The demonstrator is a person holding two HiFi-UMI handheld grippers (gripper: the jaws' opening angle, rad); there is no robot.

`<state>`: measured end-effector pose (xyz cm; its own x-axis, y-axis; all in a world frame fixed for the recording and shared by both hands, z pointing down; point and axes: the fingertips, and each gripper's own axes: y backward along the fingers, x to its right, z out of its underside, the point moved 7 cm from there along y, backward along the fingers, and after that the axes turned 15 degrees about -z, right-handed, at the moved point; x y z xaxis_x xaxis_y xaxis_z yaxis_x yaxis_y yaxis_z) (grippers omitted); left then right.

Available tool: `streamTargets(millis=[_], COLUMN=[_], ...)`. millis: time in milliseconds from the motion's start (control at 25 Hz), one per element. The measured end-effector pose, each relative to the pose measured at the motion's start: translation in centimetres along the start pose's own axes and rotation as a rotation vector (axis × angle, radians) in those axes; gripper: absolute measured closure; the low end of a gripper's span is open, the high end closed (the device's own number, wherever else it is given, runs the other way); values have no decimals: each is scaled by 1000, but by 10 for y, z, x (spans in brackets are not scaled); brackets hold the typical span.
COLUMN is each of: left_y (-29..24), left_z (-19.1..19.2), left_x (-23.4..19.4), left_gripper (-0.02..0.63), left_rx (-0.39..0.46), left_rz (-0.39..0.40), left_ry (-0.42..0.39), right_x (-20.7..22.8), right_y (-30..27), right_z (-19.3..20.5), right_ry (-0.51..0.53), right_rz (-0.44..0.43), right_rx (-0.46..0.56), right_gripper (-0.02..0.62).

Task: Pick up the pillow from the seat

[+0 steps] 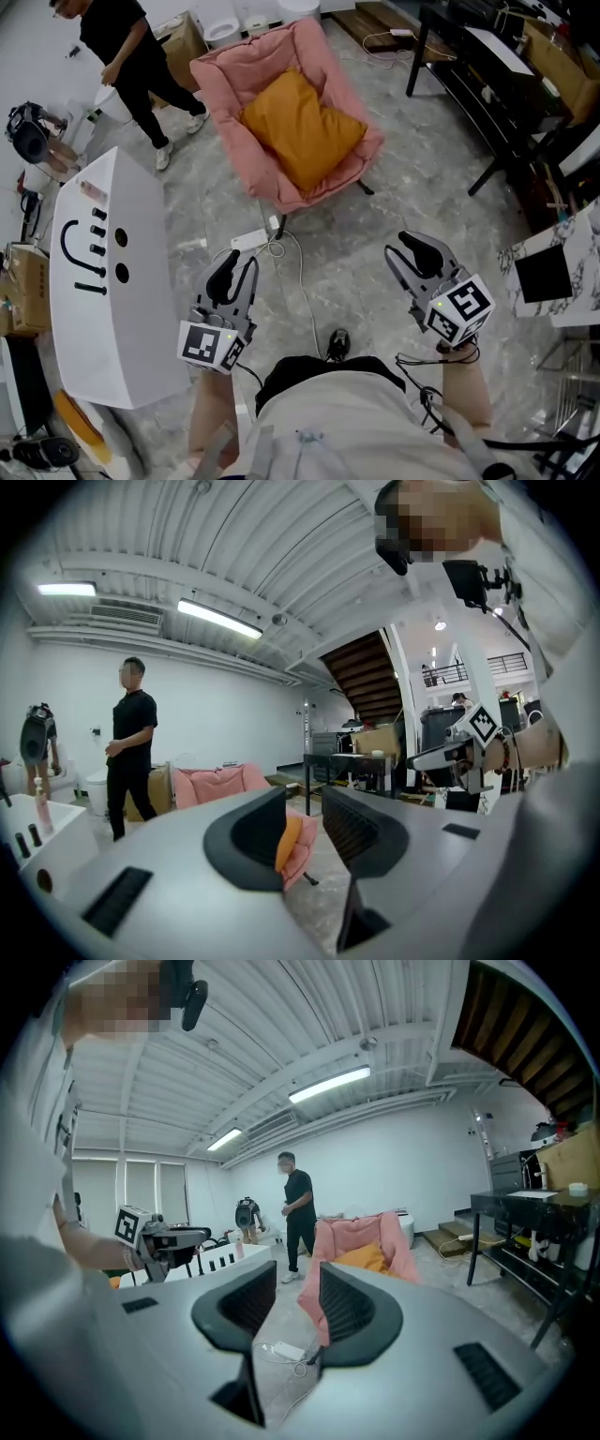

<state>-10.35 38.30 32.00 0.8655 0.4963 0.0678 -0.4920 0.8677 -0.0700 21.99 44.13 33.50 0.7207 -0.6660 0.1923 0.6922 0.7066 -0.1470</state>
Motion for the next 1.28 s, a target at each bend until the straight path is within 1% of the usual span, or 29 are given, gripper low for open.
streamTargets(millis=[80, 160, 240, 400, 560, 640, 800, 880, 1040, 1160, 1280], left_y=[-6, -9, -12, -22, -36, -47, -67, -79, -107, -131, -157], left_z=[1, 3, 5, 7, 6, 6, 10, 14, 21, 24, 24], left_x=[9, 19, 24, 27, 18, 14, 14, 8, -15, -39, -69], left_gripper=[467, 437, 417, 339, 307, 282, 245, 227, 198, 182, 170], left_rx=[-20, -38, -55, -83, -87, -88, -115, -134, -156, -169, -183], left_rz=[33, 58, 67, 90, 85, 84, 121, 136, 149, 161, 177], left_ry=[21, 24, 22, 34, 75, 88, 68, 61, 82, 85, 89], right_x=[8, 14, 19, 27, 32, 40, 51, 57, 70, 81, 96], right_y=[3, 6, 6, 5, 2, 1, -4, -13, -45, -74, -109], right_z=[0, 2, 3, 0, -3, -3, 1, 0, -3, -8, -19], right_ry=[-14, -26, -33, -51, -85, -100, -124, -127, -143, -143, -150], right_rz=[-3, -7, -15, -21, -16, 0, 23, 31, 30, 32, 42], right_rx=[-2, -1, -1, -5, 21, 28, 6, -3, -16, -37, -33], right_gripper=[435, 402, 378, 329, 306, 297, 275, 267, 253, 245, 242])
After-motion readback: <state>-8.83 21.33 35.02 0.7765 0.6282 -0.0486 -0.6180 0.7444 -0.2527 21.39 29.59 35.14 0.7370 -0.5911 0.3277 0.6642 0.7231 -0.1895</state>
